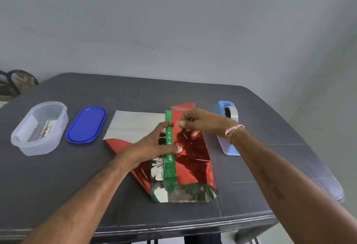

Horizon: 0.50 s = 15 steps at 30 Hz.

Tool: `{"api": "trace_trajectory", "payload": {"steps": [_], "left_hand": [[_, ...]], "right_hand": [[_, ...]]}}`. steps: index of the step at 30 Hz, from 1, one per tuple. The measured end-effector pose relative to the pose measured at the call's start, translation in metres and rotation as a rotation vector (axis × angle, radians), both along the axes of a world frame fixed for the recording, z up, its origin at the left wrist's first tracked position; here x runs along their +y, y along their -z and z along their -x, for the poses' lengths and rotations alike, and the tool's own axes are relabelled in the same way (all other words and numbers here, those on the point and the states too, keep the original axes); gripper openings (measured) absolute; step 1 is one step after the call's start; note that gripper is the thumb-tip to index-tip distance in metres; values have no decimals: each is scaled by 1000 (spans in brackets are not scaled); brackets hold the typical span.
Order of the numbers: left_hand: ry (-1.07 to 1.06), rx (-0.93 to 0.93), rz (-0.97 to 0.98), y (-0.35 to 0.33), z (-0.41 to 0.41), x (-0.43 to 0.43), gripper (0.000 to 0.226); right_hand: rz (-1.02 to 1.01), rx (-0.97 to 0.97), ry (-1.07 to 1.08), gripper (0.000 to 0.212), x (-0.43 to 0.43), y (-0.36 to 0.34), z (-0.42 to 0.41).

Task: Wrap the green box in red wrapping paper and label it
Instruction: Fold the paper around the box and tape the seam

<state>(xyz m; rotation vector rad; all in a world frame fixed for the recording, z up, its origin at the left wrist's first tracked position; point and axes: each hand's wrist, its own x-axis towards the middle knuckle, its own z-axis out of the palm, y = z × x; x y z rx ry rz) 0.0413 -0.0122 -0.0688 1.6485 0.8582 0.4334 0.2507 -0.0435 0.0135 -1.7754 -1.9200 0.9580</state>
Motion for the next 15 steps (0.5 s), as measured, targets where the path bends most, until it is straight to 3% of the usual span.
{"api": "trace_trajectory", "payload": {"steps": [6,15], "left_hand": [[0,8,13,2,-1,4,97],[3,-8,3,5,-1,1,89]], "right_hand": [[46,-93,-49,19,13,3,3],[127,-209,-122,29,35,-1,8]]}}
